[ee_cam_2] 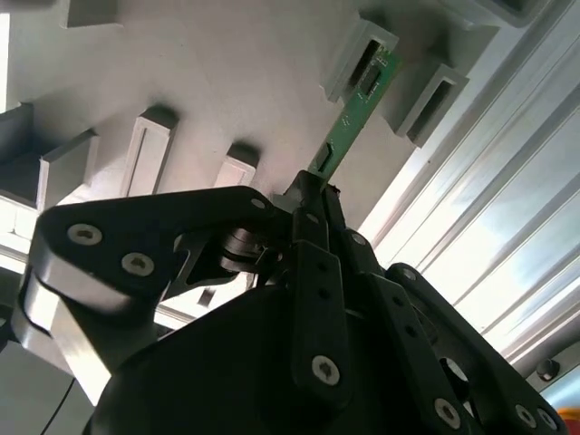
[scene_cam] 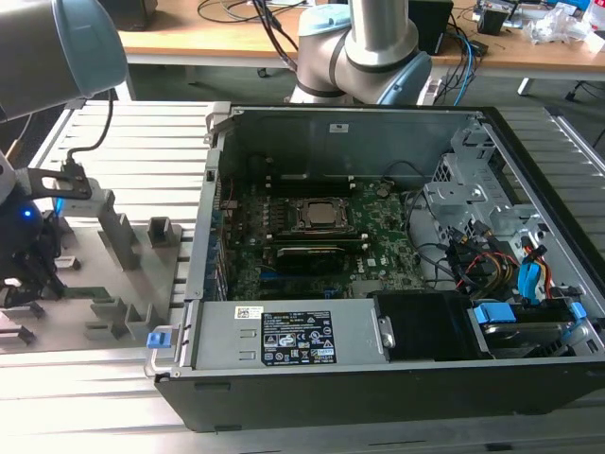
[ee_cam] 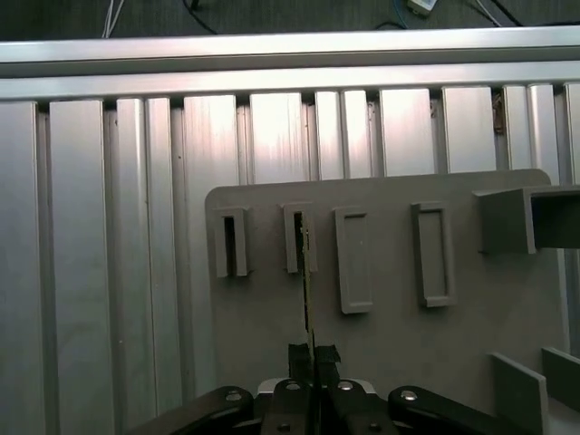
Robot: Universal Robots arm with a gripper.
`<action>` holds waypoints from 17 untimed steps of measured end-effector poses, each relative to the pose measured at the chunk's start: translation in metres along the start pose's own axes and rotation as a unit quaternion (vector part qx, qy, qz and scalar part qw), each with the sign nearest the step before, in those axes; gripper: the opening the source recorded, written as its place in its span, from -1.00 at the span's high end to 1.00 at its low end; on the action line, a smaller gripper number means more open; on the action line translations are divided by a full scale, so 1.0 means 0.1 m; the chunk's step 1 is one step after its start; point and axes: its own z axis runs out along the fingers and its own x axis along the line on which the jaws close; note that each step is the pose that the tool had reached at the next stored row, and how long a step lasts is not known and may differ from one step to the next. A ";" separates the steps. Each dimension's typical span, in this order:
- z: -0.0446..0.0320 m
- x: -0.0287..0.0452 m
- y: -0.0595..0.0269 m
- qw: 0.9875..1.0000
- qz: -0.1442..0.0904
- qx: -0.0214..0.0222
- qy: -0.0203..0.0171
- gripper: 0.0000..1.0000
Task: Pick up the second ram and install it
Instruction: 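Pick up the second ram and move it above second insertion slot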
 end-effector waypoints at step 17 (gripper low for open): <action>-0.299 -0.006 0.013 1.000 0.000 0.000 0.000 0.73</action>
